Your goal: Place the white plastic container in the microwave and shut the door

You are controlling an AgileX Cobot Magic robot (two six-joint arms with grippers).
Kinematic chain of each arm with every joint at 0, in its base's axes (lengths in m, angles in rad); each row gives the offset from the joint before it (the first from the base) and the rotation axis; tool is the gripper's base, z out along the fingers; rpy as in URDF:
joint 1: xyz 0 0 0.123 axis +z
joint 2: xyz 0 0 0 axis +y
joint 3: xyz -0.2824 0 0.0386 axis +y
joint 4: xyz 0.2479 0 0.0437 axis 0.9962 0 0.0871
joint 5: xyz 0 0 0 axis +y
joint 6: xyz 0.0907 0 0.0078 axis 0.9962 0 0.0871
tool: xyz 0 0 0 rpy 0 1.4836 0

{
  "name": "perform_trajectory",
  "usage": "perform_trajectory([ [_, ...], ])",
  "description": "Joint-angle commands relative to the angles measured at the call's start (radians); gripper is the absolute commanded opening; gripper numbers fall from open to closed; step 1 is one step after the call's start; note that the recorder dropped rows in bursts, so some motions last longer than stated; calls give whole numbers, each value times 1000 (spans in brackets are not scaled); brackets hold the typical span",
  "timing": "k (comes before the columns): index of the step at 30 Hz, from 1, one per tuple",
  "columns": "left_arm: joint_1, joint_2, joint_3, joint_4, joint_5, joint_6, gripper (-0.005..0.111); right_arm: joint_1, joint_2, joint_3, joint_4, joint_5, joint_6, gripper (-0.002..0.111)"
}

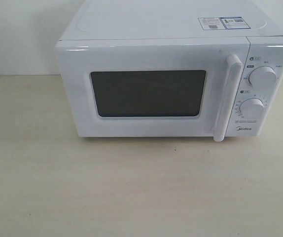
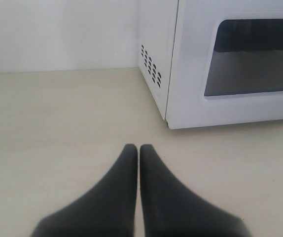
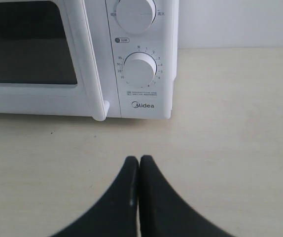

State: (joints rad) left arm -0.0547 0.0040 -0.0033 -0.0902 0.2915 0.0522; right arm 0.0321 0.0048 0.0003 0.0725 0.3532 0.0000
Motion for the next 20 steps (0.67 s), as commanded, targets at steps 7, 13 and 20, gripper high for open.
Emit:
perform_trajectory([
  [7,43,-4,3,1,1,2,4,-2,-5,0,-2,-5,0,0],
  [13,43,-4,3,1,1,2,4,-2,-5,0,-2,-5,0,0],
  [20,43,-4,3,1,1,2,4,-2,-5,0,-2,-5,0,0],
])
